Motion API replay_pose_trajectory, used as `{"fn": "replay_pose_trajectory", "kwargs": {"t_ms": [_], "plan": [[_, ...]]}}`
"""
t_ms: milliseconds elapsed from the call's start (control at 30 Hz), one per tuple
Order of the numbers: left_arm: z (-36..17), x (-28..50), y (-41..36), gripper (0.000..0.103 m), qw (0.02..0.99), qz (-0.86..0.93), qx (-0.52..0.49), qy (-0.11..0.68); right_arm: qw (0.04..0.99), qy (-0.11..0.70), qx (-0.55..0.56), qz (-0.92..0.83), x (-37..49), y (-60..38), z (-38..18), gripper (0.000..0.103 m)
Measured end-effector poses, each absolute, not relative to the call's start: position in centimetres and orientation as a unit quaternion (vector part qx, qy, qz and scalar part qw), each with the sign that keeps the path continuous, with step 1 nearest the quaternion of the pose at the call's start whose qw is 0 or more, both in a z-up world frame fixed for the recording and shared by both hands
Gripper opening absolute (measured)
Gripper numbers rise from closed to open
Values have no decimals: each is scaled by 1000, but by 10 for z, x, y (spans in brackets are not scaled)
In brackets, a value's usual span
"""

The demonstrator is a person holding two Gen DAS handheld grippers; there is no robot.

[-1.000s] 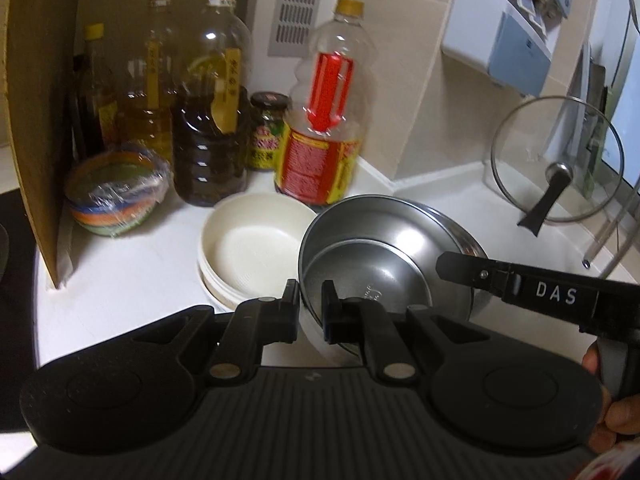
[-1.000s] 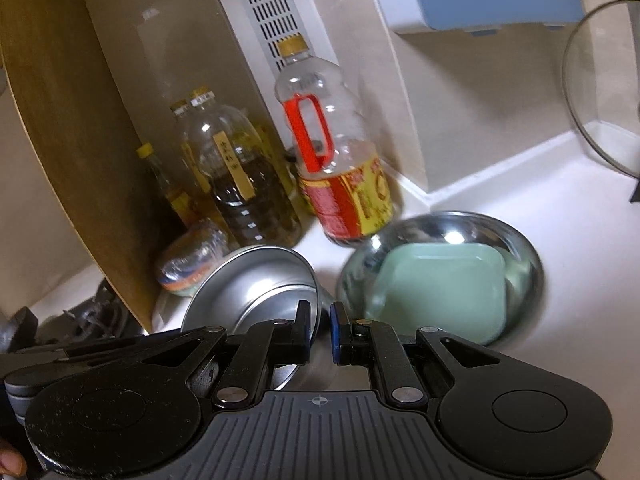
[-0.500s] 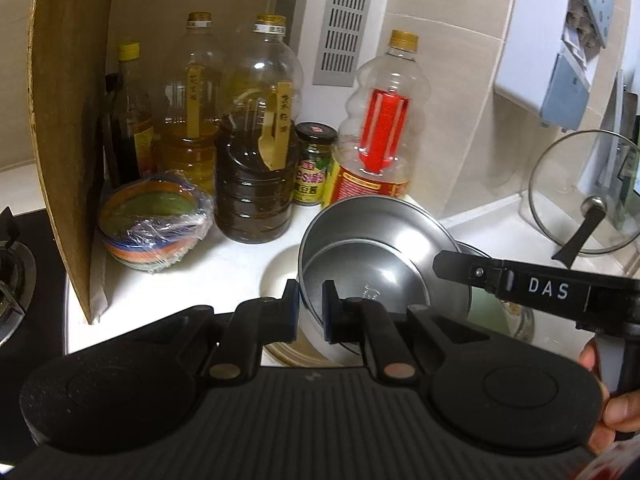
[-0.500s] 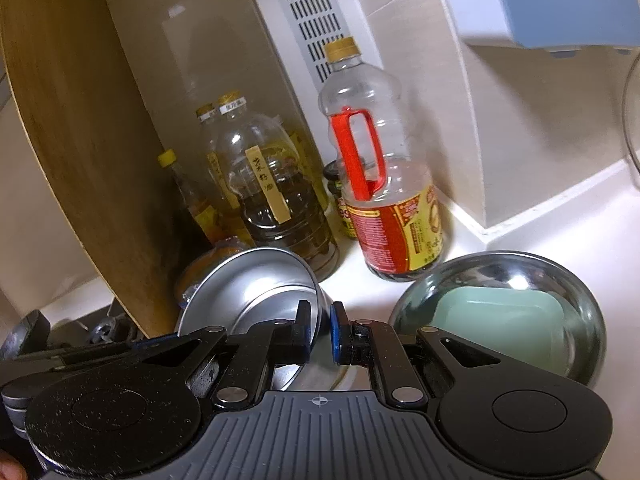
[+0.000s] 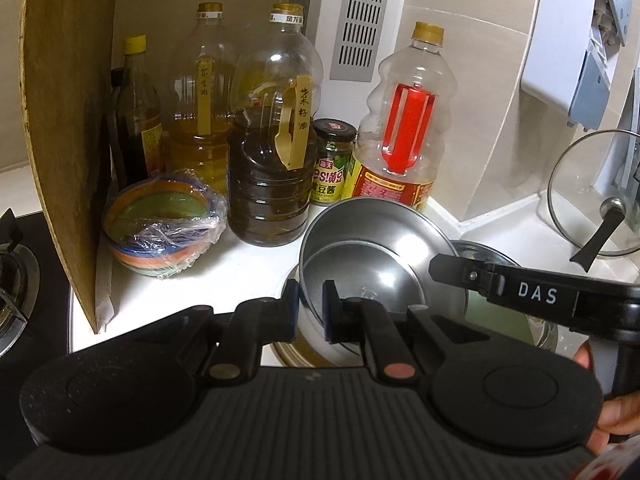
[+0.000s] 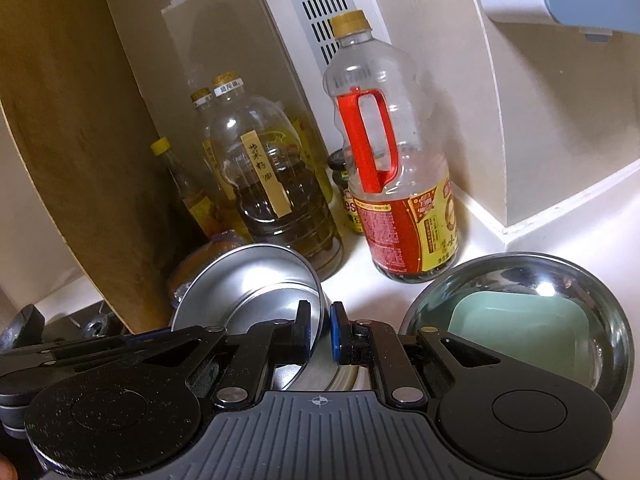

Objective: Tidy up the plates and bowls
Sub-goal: 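Lower the steel pot over the cream bowls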

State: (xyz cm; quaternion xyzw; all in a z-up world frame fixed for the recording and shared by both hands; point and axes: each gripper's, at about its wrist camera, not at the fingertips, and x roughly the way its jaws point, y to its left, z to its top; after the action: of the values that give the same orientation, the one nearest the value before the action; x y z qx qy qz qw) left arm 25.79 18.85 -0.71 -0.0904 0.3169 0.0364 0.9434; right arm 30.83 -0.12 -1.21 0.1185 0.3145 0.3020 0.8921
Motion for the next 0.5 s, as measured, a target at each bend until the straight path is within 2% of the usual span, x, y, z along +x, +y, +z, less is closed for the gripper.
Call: {"fn": "replay_pose_trajectory", "kwargs": {"t_ms": [500], "plan": [[-17,265,192,10,936,45,-94,337,886,331,113,305,317,8,-23,10]]}}
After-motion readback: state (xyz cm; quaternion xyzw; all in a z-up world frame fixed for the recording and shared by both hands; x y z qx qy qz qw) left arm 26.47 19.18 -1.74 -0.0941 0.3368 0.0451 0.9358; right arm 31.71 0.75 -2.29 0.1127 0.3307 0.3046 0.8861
